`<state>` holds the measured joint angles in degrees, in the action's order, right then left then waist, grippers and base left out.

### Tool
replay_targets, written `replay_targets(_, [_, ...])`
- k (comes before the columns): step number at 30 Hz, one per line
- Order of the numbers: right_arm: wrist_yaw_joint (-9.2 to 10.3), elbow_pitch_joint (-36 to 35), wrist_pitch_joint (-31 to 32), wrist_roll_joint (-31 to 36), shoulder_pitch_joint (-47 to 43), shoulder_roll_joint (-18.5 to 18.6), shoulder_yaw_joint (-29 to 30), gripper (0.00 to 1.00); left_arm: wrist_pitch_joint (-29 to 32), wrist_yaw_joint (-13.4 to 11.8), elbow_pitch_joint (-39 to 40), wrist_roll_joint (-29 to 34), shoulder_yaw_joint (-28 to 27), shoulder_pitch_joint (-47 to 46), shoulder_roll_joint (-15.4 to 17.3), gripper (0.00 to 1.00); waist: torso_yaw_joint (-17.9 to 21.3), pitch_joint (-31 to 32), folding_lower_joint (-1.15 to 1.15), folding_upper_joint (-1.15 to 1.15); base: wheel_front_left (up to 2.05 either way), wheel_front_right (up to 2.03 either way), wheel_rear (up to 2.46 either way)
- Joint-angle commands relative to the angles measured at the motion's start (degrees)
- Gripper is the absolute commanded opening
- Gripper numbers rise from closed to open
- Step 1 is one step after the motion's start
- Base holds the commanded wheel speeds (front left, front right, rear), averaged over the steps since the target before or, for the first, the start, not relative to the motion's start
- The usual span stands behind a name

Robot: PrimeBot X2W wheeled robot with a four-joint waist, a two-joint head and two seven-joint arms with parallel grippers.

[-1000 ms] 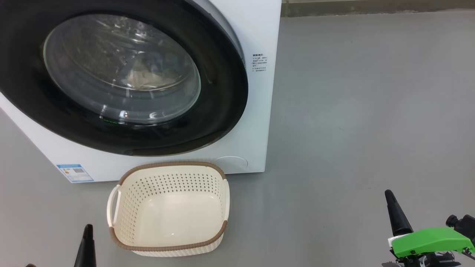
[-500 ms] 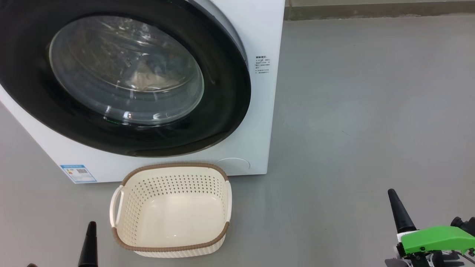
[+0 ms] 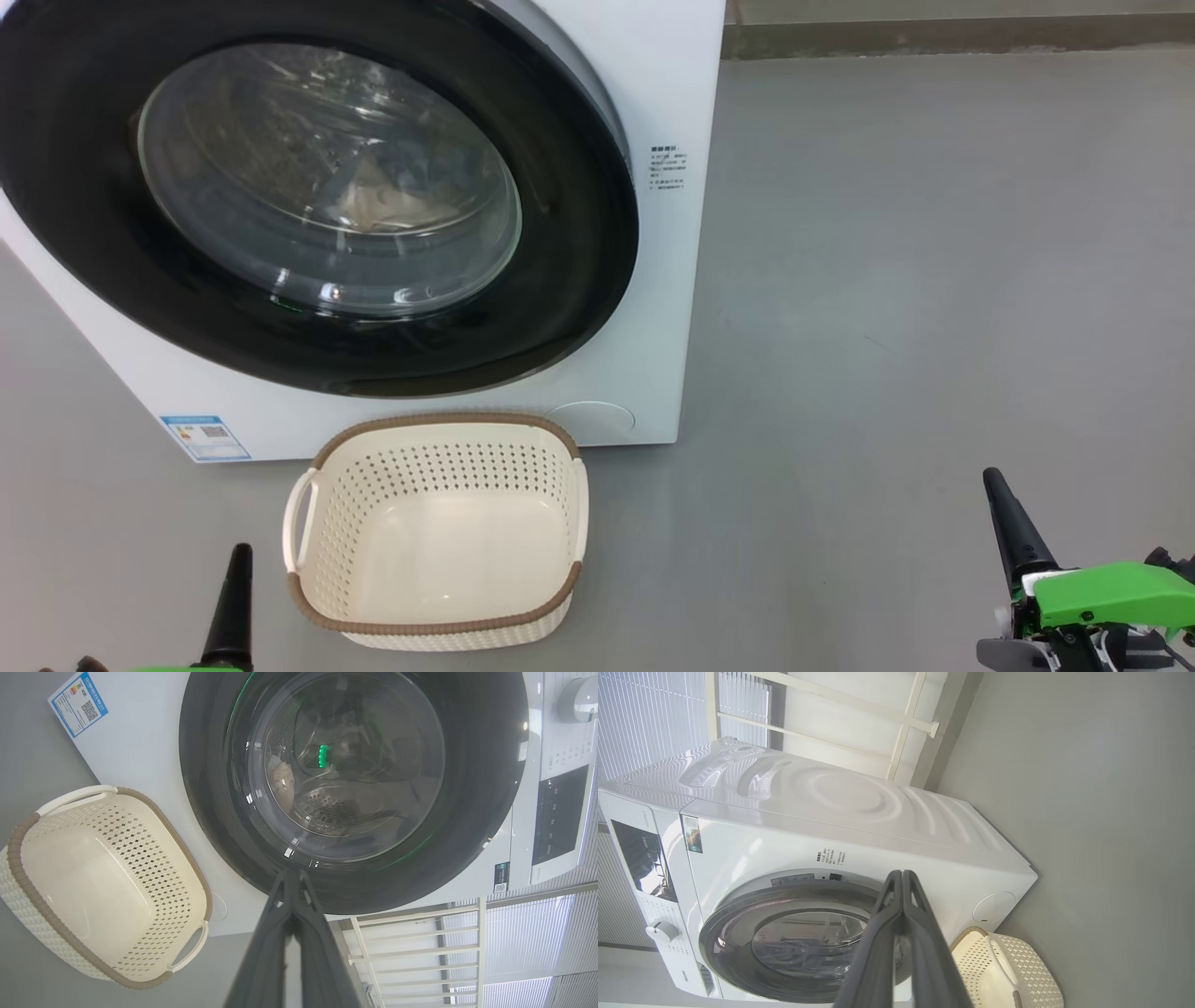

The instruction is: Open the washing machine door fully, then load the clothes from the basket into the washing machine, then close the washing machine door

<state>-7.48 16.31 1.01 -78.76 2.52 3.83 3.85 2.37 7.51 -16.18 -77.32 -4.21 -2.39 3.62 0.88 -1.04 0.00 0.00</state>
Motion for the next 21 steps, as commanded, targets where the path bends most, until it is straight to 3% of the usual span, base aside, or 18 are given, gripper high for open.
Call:
replay_targets(1, [-0.04,-1.8,0.5,-1.5,2.7,0.4,-0.6,0.00,0.5,0.0,1.8,-1.7,-1.7,-2.4,0.4,0.00,-0.1,0.1,0.00,0.00,0.00,0.00,0.00])
replay_targets(21, [-0.01,-2.3,4.2,-14.0,3.5,0.1,1.2,0.00,4.0,0.0,2.1,-14.2,-2.3,-3.7,-0.7,0.00,-0.8,0.8,0.00,0.00,0.00,0.00,0.00])
